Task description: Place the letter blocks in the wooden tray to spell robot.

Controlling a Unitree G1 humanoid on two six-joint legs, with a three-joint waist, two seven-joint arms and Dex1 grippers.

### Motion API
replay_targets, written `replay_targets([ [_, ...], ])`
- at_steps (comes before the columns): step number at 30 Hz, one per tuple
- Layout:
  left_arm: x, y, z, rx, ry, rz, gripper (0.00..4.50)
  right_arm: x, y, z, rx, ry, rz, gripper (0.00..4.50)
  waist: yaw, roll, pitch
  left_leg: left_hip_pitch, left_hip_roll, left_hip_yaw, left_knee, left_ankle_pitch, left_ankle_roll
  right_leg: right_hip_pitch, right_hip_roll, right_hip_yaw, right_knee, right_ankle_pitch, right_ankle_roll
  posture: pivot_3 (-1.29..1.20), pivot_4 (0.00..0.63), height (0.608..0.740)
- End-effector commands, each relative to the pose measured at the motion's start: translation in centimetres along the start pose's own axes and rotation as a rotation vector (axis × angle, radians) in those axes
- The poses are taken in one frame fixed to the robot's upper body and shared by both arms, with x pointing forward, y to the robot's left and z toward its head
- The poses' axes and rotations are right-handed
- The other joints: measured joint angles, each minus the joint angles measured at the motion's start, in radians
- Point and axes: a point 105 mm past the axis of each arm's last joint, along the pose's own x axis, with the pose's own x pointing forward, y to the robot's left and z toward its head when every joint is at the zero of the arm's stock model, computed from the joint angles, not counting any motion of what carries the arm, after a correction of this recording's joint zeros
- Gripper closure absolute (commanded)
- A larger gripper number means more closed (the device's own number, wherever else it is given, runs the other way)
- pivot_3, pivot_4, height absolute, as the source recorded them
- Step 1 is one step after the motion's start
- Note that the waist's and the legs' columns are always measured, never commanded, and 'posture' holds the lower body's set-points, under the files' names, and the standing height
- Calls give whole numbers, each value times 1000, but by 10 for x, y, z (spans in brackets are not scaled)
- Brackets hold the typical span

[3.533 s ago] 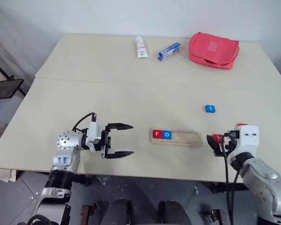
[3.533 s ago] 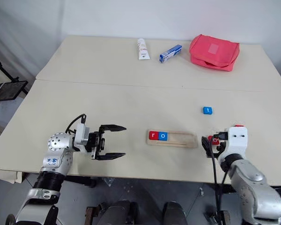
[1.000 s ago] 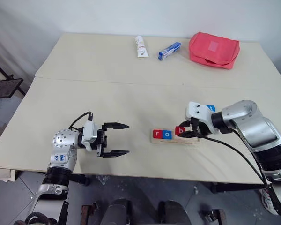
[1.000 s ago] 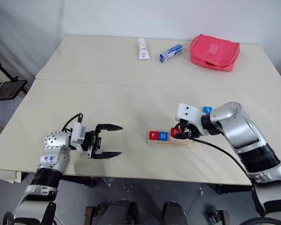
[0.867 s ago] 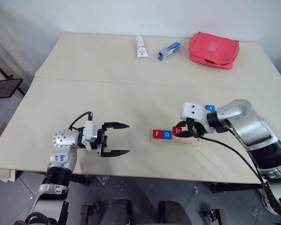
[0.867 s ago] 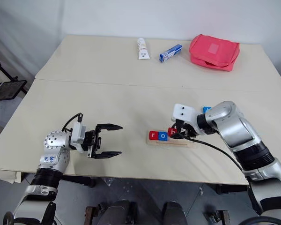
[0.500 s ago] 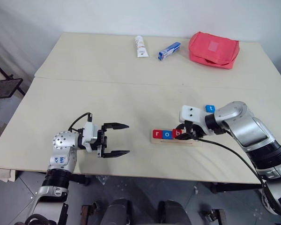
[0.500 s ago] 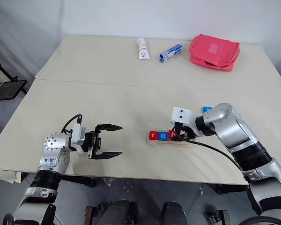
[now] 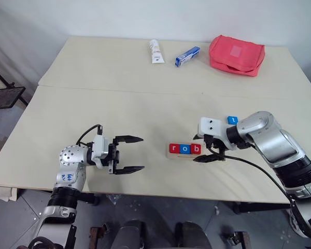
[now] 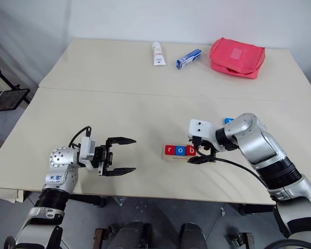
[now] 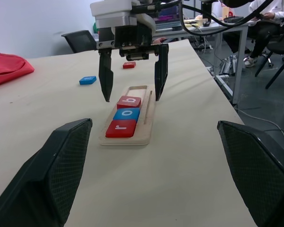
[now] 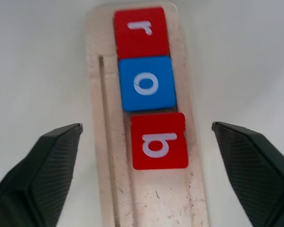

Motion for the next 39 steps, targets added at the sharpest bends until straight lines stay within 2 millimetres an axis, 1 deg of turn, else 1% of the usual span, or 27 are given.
replay_targets([
  [1, 3, 3, 4, 29, -8, -5, 0, -13, -4, 6, -20, -21, -37, 39, 0, 0, 0, 0, 0, 0, 0, 0, 0, 0, 0, 0, 0, 0, 0, 0, 150, 740],
  [7, 3, 4, 4, 32, -11, -7, 0, -18, -10, 6, 6, -66, -95, 39, 0, 0, 0, 0, 0, 0, 0, 0, 0, 0, 0, 0, 0, 0, 0, 0, 150, 740],
  [10, 3, 3, 5, 31, -12, -11, 0, -22, -12, 2, 27, -92, -114, 574, 1, 0, 0, 0, 0, 0, 0, 0, 0, 0, 0, 0, 0, 0, 0, 0, 150, 740],
  [17, 2, 1, 5, 31, -11, -12, 0, -27, -25, -4, 41, -99, -164, 2987, -1, 0, 0, 0, 0, 0, 0, 0, 0, 0, 0, 0, 0, 0, 0, 0, 150, 740],
  [21, 2, 0, 5, 29, -11, -10, 0, -25, -29, -14, 55, -79, -171, 4441, 0, 0, 0, 0, 0, 0, 0, 0, 0, 0, 0, 0, 0, 0, 0, 0, 150, 740],
  [25, 1, -1, 5, 30, -10, -7, 0, -19, -31, -20, 60, -75, -160, 4483, -1, 0, 0, 0, 0, 0, 0, 0, 0, 0, 0, 0, 0, 0, 0, 0, 150, 740],
  [28, 0, -1, 5, 30, -8, -5, 0, -16, -30, -20, 59, -80, -147, 4483, -1, 0, 0, 0, 0, 0, 0, 0, 0, 0, 0, -1, 0, 0, 0, 0, 150, 740],
  [32, -1, -1, 5, 30, -4, 1, 0, -11, -22, -14, 54, -107, -111, 4483, -1, 0, 0, 0, 0, 0, 0, 0, 0, 0, 0, -1, 0, 0, 0, 0, 150, 740],
  [39, 0, 1, 4, 31, -3, 2, 0, -12, -17, -16, 59, -102, -106, 4483, 0, 0, 0, 0, 0, 0, 0, 0, 0, 0, 0, -1, 0, 0, 0, 0, 150, 740],
])
